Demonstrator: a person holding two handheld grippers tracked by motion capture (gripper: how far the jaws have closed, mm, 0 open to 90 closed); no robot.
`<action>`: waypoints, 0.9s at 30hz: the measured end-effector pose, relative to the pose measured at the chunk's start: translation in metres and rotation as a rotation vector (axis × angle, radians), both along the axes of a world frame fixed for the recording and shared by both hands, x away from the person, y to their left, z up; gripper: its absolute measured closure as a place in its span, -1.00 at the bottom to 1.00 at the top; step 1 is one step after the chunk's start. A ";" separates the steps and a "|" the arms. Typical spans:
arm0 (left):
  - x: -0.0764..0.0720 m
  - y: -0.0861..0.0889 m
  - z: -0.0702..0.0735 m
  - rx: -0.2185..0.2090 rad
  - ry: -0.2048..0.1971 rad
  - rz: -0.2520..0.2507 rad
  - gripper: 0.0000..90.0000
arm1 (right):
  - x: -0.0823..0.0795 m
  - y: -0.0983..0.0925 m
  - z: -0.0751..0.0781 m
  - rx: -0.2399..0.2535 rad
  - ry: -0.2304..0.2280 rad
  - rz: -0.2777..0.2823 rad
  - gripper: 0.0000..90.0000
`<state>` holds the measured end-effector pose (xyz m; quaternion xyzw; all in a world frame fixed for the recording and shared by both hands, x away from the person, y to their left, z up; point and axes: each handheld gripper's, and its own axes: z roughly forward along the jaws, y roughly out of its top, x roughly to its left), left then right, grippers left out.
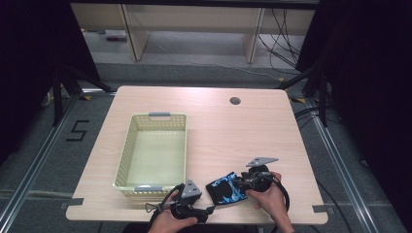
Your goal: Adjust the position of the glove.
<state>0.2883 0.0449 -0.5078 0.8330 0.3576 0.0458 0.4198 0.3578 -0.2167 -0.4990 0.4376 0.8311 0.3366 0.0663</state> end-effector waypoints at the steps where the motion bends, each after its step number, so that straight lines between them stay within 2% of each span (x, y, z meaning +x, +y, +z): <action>1: 0.000 -0.001 -0.001 -0.016 0.014 0.012 -0.26 | 0.000 0.002 -0.002 0.021 -0.006 -0.008 0.09; 2: 0.000 0.001 -0.001 -0.004 0.013 0.003 -0.25 | 0.000 0.002 -0.002 0.015 -0.014 0.011 0.11; 3: 0.001 0.000 -0.001 -0.012 0.008 0.007 -0.24 | 0.000 0.001 -0.002 0.017 0.010 0.034 0.12; 4: 0.001 0.001 -0.002 0.000 0.011 -0.001 -0.23 | -0.001 0.002 -0.002 0.011 0.007 0.046 0.14; 5: 0.000 0.001 -0.002 -0.001 0.017 0.005 -0.23 | -0.001 0.003 -0.003 0.025 -0.019 0.057 0.15; 6: 0.000 0.000 -0.003 -0.009 0.020 0.007 -0.23 | -0.002 0.005 -0.005 0.037 -0.024 0.065 0.15; 7: 0.000 0.001 -0.004 0.002 0.025 -0.002 -0.22 | -0.003 0.007 -0.004 0.026 -0.020 0.085 0.15; 8: -0.001 0.001 -0.005 -0.010 0.027 0.009 -0.22 | -0.004 0.008 -0.004 0.021 -0.020 0.096 0.15; 11: -0.001 0.002 -0.005 0.002 0.029 -0.008 -0.22 | -0.006 0.011 -0.004 0.020 -0.026 0.125 0.15; 13: 0.000 0.004 -0.003 -0.003 0.023 -0.003 -0.21 | -0.007 0.012 -0.005 0.031 -0.023 0.120 0.14; 15: 0.001 0.006 -0.002 0.009 0.018 -0.010 -0.19 | -0.008 0.012 -0.005 0.018 -0.030 0.145 0.14; 16: 0.000 0.005 -0.003 -0.002 0.025 0.001 -0.19 | -0.008 0.013 -0.006 0.030 -0.038 0.144 0.14; 17: -0.001 0.005 -0.004 -0.012 0.034 0.007 -0.19 | -0.008 0.012 -0.005 0.018 -0.038 0.160 0.14; 19: -0.002 0.007 -0.005 -0.002 0.047 -0.003 -0.18 | -0.008 0.012 -0.006 0.033 -0.042 0.157 0.15; 21: -0.003 0.008 -0.006 -0.003 0.053 0.016 -0.17 | -0.008 0.010 -0.007 0.038 -0.040 0.166 0.15; 22: -0.004 0.009 -0.006 -0.022 0.056 0.018 -0.17 | -0.008 0.010 -0.007 0.039 -0.043 0.170 0.15; 24: -0.005 0.012 -0.005 -0.020 0.050 0.021 -0.15 | -0.008 0.010 -0.007 0.038 -0.044 0.173 0.15; 25: -0.006 0.012 -0.004 -0.033 0.047 0.031 -0.14 | -0.008 0.010 -0.007 0.040 -0.043 0.178 0.15; 26: -0.005 0.014 -0.004 -0.010 0.056 0.037 -0.13 | -0.008 0.010 -0.007 0.040 -0.044 0.184 0.15; 27: -0.005 0.015 -0.003 -0.017 0.055 0.043 -0.12 | -0.008 0.009 -0.007 0.037 -0.053 0.192 0.15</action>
